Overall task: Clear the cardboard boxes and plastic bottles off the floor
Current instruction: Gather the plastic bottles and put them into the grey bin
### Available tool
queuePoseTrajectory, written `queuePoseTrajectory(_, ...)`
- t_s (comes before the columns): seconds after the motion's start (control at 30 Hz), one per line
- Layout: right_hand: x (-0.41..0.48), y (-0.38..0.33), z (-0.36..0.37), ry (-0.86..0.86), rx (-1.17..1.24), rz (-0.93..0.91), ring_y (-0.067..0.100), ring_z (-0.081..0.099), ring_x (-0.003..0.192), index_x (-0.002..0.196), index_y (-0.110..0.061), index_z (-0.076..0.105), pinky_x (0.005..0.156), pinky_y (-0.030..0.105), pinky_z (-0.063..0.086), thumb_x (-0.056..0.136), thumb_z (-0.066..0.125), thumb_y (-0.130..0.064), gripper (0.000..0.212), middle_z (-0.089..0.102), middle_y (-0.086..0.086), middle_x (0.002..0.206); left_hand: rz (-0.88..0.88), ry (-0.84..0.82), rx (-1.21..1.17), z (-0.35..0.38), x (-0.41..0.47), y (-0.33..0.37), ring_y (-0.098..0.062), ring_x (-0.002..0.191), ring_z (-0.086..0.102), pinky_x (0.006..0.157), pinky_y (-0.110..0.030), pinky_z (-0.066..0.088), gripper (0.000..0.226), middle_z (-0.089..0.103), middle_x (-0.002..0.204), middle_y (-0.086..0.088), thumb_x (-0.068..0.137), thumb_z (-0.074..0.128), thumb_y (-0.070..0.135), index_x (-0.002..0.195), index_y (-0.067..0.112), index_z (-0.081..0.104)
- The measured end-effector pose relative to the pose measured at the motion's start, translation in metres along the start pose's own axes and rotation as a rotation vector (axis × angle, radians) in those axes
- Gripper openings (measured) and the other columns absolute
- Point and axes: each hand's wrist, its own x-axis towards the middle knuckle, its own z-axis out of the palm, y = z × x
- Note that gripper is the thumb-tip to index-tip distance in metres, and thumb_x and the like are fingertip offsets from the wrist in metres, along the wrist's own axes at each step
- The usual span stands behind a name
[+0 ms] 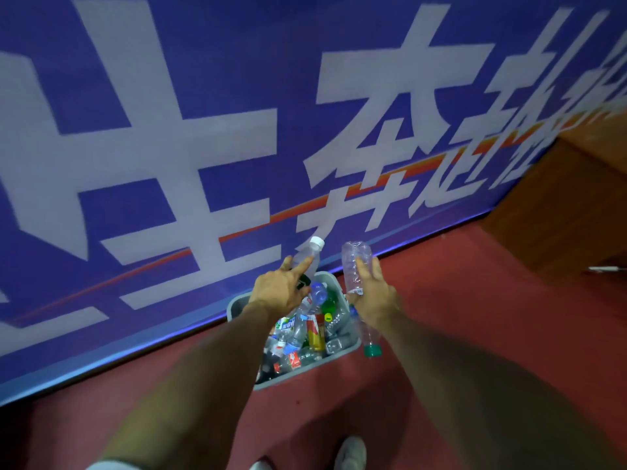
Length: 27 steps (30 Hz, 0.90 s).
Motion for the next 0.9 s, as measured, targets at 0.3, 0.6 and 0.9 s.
queuePoseTrajectory(0.3,0.144,0.094,0.120,-0.046,0.112,0.033,0.037,0.040,0.141,0.159,-0.040,0.003,0.107,0.035,0.042,0.099,0.061,-0.020,0.086,-0.012,-0.002,0.167,-0.144,-0.070,-0.054,0.155,0.126,-0.002,-0.038,0.124,0.057,0.095,-0.044,0.049,0.069,0.015,0.166,-0.014,0.104,0.038,0.052,0.158,0.040,-0.004)
queuePoseTrajectory(0.6,0.272,0.175,0.313,-0.130,0.010,0.044,0.039,0.041,0.140,0.160,-0.033,0.004,0.110,0.040,0.038,0.100,0.057,-0.038,0.081,-0.009,0.008,0.167,-0.159,-0.105,-0.054,0.360,0.231,-0.040,-0.037,0.124,0.055,0.094,-0.044,0.049,0.071,0.031,0.157,-0.018,0.102,0.039,0.055,0.159,0.033,0.003)
queuePoseTrajectory(0.9,0.313,0.212,0.389,-0.294,0.034,0.037,0.036,0.013,0.152,0.157,-0.040,-0.009,0.119,0.048,0.027,0.094,0.052,-0.063,0.091,-0.024,0.014,0.163,-0.171,-0.192,-0.062,0.410,0.260,-0.050,-0.035,0.139,0.042,0.105,-0.041,0.044,0.081,0.010,0.166,-0.012,0.095,0.036,0.071,0.160,0.035,0.002)
